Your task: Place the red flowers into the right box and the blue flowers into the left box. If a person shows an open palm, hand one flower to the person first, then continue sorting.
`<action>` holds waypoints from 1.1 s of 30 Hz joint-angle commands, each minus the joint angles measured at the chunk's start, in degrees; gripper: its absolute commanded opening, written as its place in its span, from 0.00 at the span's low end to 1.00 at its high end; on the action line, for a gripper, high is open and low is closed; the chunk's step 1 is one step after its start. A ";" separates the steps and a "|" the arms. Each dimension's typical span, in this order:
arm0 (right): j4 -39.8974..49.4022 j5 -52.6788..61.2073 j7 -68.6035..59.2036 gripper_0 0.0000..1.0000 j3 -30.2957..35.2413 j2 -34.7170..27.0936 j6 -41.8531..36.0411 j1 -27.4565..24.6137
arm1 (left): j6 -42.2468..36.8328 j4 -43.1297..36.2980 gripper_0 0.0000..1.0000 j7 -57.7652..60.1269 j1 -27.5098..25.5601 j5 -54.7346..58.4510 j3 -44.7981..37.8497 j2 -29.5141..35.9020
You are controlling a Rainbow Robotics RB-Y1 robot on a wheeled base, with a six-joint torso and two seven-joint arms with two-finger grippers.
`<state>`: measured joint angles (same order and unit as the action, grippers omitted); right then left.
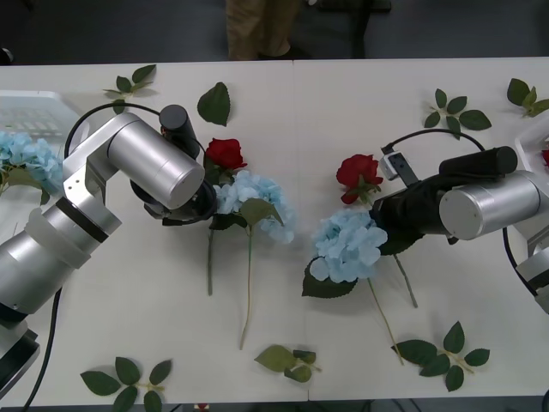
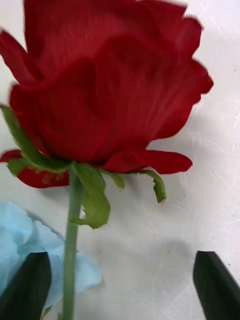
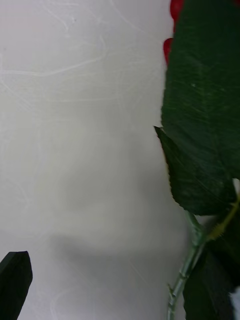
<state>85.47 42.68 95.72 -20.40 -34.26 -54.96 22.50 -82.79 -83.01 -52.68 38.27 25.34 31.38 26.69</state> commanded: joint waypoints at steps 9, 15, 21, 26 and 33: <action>1.27 -0.14 0.70 0.00 0.01 0.34 1.08 0.44 | 3.07 3.29 1.00 0.74 2.25 -0.82 0.52 -1.55; 8.92 1.53 0.17 0.00 5.46 -0.81 -7.01 0.71 | 1.93 0.04 1.00 1.44 2.25 0.06 0.26 -1.38; 14.37 5.31 -0.53 0.00 13.72 -7.13 -21.16 5.10 | 0.17 -1.37 1.00 2.14 2.34 1.73 0.08 -1.38; 10.50 9.62 -0.18 0.00 16.01 -18.47 -24.94 8.79 | 0.26 -1.37 1.00 2.23 2.25 1.82 0.08 -1.29; -0.57 9.71 6.85 0.00 15.48 -31.74 -21.42 9.23 | 0.79 -1.28 1.00 2.58 2.07 1.64 1.75 -1.38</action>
<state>89.34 51.93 96.19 -5.42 -60.24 -78.06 29.59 -82.06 -82.45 -52.66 38.31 26.80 31.53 25.95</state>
